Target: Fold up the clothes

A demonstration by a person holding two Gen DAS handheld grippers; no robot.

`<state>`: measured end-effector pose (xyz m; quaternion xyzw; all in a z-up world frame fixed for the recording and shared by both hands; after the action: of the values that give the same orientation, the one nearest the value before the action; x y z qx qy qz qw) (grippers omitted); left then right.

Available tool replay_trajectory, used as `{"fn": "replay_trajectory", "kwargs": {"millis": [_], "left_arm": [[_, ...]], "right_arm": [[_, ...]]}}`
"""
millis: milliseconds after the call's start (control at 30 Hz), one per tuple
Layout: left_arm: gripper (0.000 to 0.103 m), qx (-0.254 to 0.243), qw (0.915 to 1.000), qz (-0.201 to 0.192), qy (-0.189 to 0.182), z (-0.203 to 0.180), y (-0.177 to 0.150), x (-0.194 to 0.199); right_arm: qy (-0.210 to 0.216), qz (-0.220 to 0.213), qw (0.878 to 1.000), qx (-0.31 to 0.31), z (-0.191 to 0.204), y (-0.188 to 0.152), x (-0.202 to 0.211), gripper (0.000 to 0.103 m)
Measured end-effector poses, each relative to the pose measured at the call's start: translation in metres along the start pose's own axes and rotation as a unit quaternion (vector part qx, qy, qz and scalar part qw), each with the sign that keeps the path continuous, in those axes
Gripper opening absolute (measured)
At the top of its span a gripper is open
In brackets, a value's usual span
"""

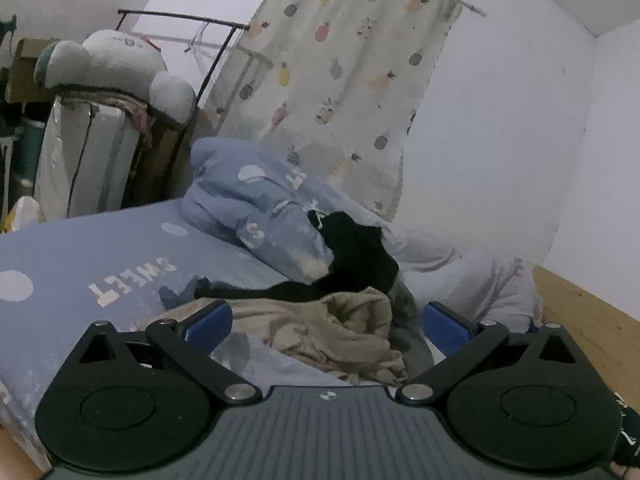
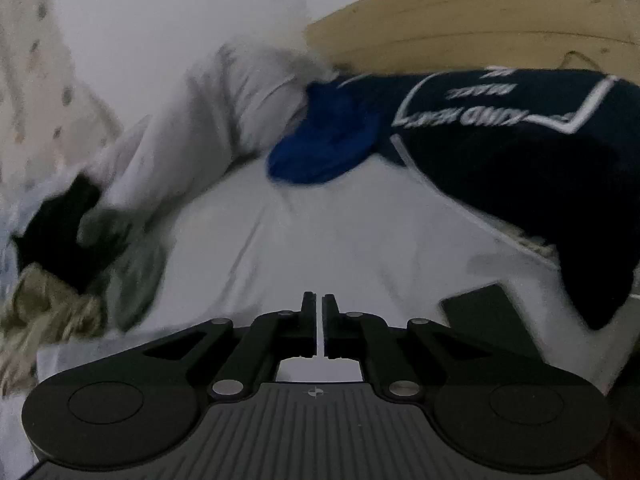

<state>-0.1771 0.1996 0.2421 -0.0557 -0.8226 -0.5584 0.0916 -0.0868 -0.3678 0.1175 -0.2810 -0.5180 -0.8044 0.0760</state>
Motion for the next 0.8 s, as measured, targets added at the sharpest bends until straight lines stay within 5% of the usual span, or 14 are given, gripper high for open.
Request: {"fn": "replay_trajectory", "kwargs": {"millis": [33,100,133,233,433,500,600,633,700,800], "left_arm": [[0.103,-0.001,1.0000,-0.001,0.004,0.000,0.002,-0.001],[0.103,0.002,0.9999,0.002,0.013,0.001,0.005,-0.006],[0.103,0.003,0.9998,0.003,0.017,0.002,0.007,-0.008],[0.103,-0.009,0.9997,0.004,0.022,-0.002,0.010,-0.012],[0.103,-0.036,0.9987,0.012,0.034,-0.013,0.008,-0.020],[0.103,-0.045,0.9981,0.016,0.039,-0.017,0.008,-0.025],[0.103,-0.052,0.9975,0.018,0.043,-0.022,0.007,-0.032],[0.103,-0.054,0.9974,0.018,0.044,-0.024,0.007,-0.034],[0.103,-0.056,0.9973,0.019,0.045,-0.027,0.008,-0.037],[0.103,-0.061,0.9970,0.020,0.043,-0.031,0.008,-0.040]], "right_arm": [[0.008,0.008,1.000,0.012,0.004,0.000,-0.004,0.020],[0.025,0.028,0.999,0.035,0.011,0.000,-0.014,0.077],[0.041,0.052,0.997,0.046,0.016,-0.002,-0.020,0.083],[0.079,0.146,0.984,0.068,0.022,-0.015,-0.059,0.083],[0.051,0.227,0.957,0.175,0.038,-0.050,-0.112,0.079],[0.080,0.218,0.943,0.237,0.054,-0.059,-0.109,0.047],[0.067,0.163,0.917,0.357,0.072,-0.074,-0.092,0.029],[0.059,0.135,0.903,0.404,0.078,-0.080,-0.085,0.028],[0.028,0.062,0.894,0.442,0.081,-0.078,-0.070,0.026],[-0.024,-0.014,0.901,0.432,0.067,-0.064,-0.055,0.025]]}}
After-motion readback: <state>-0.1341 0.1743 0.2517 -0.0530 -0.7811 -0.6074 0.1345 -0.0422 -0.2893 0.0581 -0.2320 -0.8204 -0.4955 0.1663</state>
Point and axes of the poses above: each gripper's, at about its wrist camera, not at the fingertips, and x roughly against the way its jaws point, z to its left, y to its top, the point moved 1 cm from there along -x, roughly the way its jaws point
